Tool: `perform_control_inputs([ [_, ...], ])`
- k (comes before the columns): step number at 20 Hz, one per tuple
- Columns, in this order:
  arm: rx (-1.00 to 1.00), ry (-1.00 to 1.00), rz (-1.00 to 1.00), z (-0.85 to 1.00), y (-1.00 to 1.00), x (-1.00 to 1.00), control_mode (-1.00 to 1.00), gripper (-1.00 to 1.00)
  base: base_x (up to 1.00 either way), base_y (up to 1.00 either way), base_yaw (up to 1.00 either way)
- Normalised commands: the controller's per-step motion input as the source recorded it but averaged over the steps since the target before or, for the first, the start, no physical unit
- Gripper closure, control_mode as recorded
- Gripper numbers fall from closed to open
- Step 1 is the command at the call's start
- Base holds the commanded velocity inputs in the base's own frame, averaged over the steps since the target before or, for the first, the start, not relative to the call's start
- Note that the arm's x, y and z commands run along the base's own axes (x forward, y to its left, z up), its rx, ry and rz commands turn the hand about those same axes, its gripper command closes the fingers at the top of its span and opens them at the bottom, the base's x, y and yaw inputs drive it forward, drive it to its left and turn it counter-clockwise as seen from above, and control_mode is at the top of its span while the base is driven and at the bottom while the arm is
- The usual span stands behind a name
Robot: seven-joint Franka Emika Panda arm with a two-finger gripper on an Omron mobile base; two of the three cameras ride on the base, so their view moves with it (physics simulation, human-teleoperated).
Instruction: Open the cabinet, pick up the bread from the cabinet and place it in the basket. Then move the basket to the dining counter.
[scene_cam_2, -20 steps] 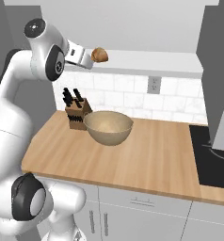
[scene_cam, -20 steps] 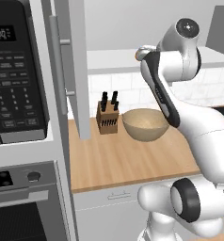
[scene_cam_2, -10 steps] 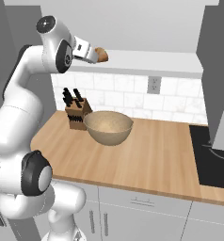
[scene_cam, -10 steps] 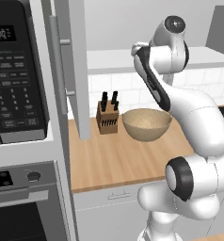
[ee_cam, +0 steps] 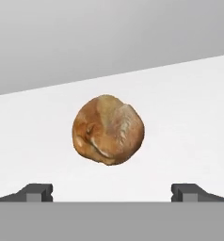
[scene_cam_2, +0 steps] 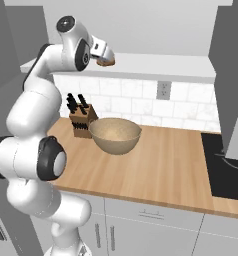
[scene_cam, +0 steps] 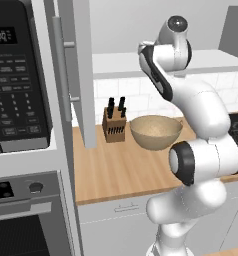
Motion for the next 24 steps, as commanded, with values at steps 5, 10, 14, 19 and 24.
perform_control_inputs([
  [5,0.0,0.01,0.0,0.0,0.01,0.54,-1.0,-1.0,0.0,0.0,0.0],
  [10,0.0,0.0,0.0,0.0,0.0,0.36,-1.0,-1.0,0.0,0.0,0.0],
  [14,0.0,0.0,0.0,0.0,0.0,0.18,-1.0,-1.0,0.0,0.0,0.0],
  [19,-0.01,0.05,0.0,-0.07,-0.01,0.26,-1.0,-1.0,0.0,0.0,0.0],
  [24,-0.03,0.04,-0.01,-0.14,-0.01,0.22,-1.0,-1.0,0.0,0.0,0.0],
])
